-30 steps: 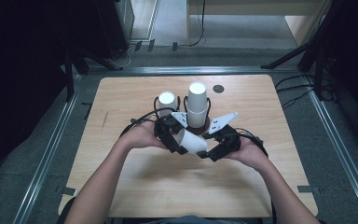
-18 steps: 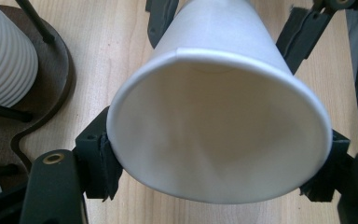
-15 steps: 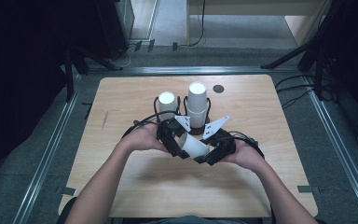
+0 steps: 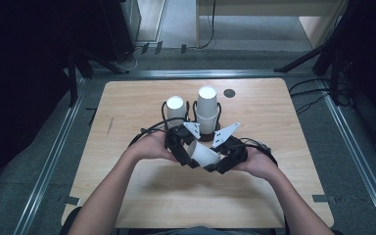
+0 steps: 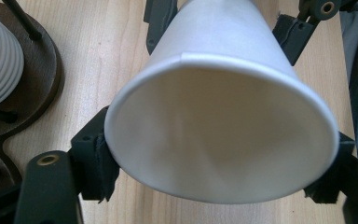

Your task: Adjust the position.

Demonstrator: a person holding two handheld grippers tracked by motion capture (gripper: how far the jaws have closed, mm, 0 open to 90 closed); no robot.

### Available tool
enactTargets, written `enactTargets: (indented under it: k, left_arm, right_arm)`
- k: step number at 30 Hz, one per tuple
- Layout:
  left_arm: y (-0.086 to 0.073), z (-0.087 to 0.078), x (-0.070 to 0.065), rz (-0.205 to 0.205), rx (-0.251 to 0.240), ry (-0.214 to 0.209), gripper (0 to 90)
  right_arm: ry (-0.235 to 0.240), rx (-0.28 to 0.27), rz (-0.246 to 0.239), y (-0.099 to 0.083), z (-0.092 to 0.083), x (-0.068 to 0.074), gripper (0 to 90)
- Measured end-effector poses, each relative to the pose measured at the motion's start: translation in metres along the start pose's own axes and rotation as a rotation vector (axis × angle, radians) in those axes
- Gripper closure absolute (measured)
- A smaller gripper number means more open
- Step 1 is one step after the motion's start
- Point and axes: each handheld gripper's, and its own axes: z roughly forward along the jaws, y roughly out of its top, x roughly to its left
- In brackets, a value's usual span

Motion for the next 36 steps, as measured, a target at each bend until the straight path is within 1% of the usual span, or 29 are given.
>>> enactTargets:
  k: [2,5,7,8,9,12,13,14,15,18,22,24,26,28,29,31,34,35,36]
  left_arm:
    - [0.0,-0.001,0.001,-0.024,-0.021,0.005,13.3]
    - [-0.002,-0.003,0.002,-0.033,-0.051,0.019,9.0]
    - [-0.003,-0.004,0.001,-0.041,-0.073,0.017,9.0]
    - [-0.003,-0.005,0.001,-0.037,-0.079,0.031,9.0]
    - [-0.003,-0.006,0.001,-0.038,-0.086,0.032,9.0]
    - [-0.005,-0.01,0.001,-0.045,-0.132,0.034,9.3]
    - [-0.006,-0.011,0.0,-0.046,-0.148,0.041,9.3]
    - [-0.007,-0.012,0.0,-0.049,-0.164,0.038,9.4]
    - [-0.008,-0.014,0.0,-0.056,-0.184,0.034,9.4]
    - [-0.01,-0.016,-0.001,-0.072,-0.224,0.033,9.6]
    - [-0.012,-0.017,-0.002,-0.091,-0.27,0.036,9.7]
    - [-0.013,-0.018,-0.002,-0.099,-0.299,0.029,9.7]
    - [-0.013,-0.019,-0.003,-0.104,-0.315,0.034,12.9]
    - [-0.014,-0.02,-0.003,-0.107,-0.338,0.037,13.0]
    - [-0.014,-0.02,-0.003,-0.114,-0.35,0.028,13.0]
    - [-0.015,-0.02,-0.002,-0.123,-0.37,0.026,13.0]
    - [-0.015,-0.019,-0.002,-0.137,-0.402,0.006,13.2]
    - [-0.015,-0.019,-0.002,-0.147,-0.414,-0.009,13.9]
    - [-0.016,-0.019,-0.001,-0.151,-0.423,-0.011,14.5]
  right_arm:
    - [-0.01,-0.002,-0.004,0.001,-0.001,0.0,33.5]
    - [-0.018,-0.013,0.001,0.001,-0.004,0.0,33.4]
    - [-0.024,-0.02,0.009,0.0,-0.006,-0.002,33.4]
    - [-0.023,-0.024,0.011,0.0,-0.007,-0.002,33.4]
    - [-0.026,-0.031,0.015,-0.001,-0.009,-0.003,33.4]
    - [-0.025,-0.047,0.026,-0.001,-0.012,-0.004,33.3]
    - [-0.019,-0.059,0.03,-0.001,-0.013,-0.004,33.3]
    - [-0.008,-0.072,0.03,-0.002,-0.014,-0.005,33.2]
    - [-0.01,-0.082,0.031,-0.002,-0.016,-0.005,33.2]
    - [-0.013,-0.103,0.036,-0.002,-0.019,-0.006,33.2]
    - [-0.009,-0.125,0.044,-0.002,-0.022,-0.007,33.2]
    - [-0.004,-0.137,0.046,-0.002,-0.023,-0.008,33.2]
    - [-0.001,-0.146,0.047,-0.002,-0.024,-0.008,33.1]
    - [0.001,-0.148,0.053,-0.003,-0.025,-0.008,33.1]
    - [0.003,-0.152,0.056,-0.003,-0.025,-0.008,33.1]
    - [0.005,-0.157,0.055,-0.002,-0.025,-0.008,33.1]
    - [0.021,-0.175,0.064,-0.002,-0.025,-0.008,33.1]
    - [0.025,-0.18,0.065,-0.001,-0.024,-0.008,33.1]
    - [0.028,-0.181,0.066,-0.001,-0.024,-0.008,33.1]
